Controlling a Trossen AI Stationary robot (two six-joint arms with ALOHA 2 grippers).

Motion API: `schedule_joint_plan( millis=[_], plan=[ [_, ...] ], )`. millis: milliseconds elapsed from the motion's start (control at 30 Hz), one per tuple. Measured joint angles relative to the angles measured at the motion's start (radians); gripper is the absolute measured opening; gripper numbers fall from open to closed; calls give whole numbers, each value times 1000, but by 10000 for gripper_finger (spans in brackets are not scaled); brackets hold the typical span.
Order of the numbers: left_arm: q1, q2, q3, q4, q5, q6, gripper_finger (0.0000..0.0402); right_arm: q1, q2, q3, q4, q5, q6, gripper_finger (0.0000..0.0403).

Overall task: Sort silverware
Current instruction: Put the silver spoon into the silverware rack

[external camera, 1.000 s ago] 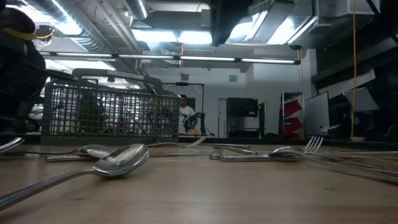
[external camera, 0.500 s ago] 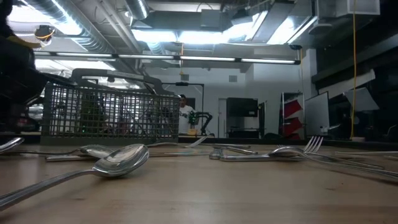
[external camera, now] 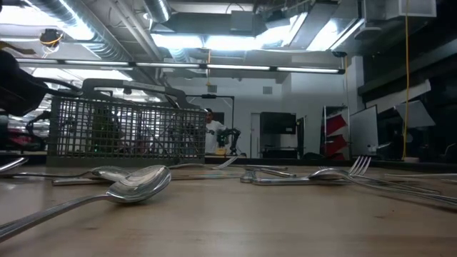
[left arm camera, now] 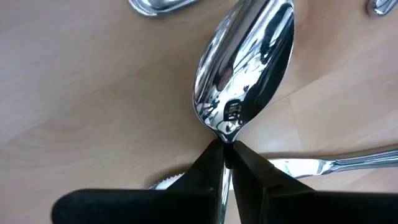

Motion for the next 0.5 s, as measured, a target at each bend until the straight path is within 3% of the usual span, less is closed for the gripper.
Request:
schedule_joint_plan(
  millis=[133, 267, 500],
  plan=[
    [-1, -14, -2, 17, -35, 20, 8, 0, -104, -129, 0, 130, 84, 133],
    [5, -50, 10, 11, -149, 41, 5, 0, -225, -374, 0, 244, 237, 133],
    [33, -158, 32, 25, -295, 89, 9, -1, -427, -869, 68, 299, 526, 133]
  ],
)
